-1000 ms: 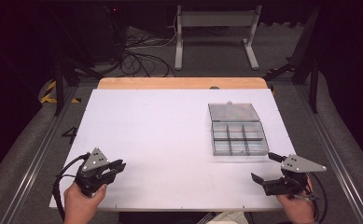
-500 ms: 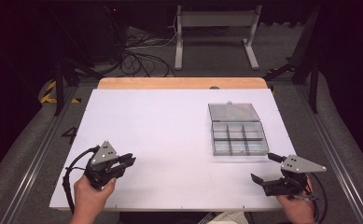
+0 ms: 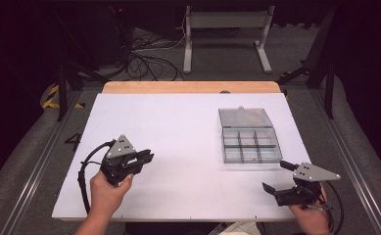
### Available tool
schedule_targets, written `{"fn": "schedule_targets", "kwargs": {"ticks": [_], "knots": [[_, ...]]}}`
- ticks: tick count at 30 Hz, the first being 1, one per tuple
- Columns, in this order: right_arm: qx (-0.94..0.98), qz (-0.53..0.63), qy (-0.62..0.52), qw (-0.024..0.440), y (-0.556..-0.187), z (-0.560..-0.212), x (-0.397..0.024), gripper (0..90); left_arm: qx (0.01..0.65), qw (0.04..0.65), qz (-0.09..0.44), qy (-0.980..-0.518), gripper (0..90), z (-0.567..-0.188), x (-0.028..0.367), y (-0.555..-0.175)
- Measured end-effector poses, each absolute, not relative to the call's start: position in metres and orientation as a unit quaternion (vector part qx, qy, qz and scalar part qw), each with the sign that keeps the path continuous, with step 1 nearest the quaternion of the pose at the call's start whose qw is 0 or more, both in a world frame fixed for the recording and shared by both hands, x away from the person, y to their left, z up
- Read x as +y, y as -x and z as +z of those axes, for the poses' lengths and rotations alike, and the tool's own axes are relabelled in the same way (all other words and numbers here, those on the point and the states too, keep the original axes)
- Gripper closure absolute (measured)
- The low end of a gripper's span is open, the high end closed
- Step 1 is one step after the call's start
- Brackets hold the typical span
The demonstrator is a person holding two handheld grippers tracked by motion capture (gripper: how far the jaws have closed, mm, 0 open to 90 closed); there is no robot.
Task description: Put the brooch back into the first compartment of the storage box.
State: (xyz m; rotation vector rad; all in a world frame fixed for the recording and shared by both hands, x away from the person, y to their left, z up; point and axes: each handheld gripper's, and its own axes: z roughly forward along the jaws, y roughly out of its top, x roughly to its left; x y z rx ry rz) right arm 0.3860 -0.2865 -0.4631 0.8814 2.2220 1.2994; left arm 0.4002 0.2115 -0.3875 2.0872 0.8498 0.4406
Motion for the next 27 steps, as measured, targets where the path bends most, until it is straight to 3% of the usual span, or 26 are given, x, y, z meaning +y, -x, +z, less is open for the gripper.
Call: {"fn": "schedule_targets", "kwargs": {"ticks": [14,27], "knots": [[0.799,0.469,-0.314,0.207,-0.385,-0.463,-0.286,2.9,0.319,0.426,0.174,-0.828,78.2,-0.381,0.184,-0.413],[0.800,0.470,-0.311,0.206,-0.385,-0.463,-0.286,3.0,0.301,0.460,0.139,-0.824,78.2,-0.385,0.150,-0.439]]}}
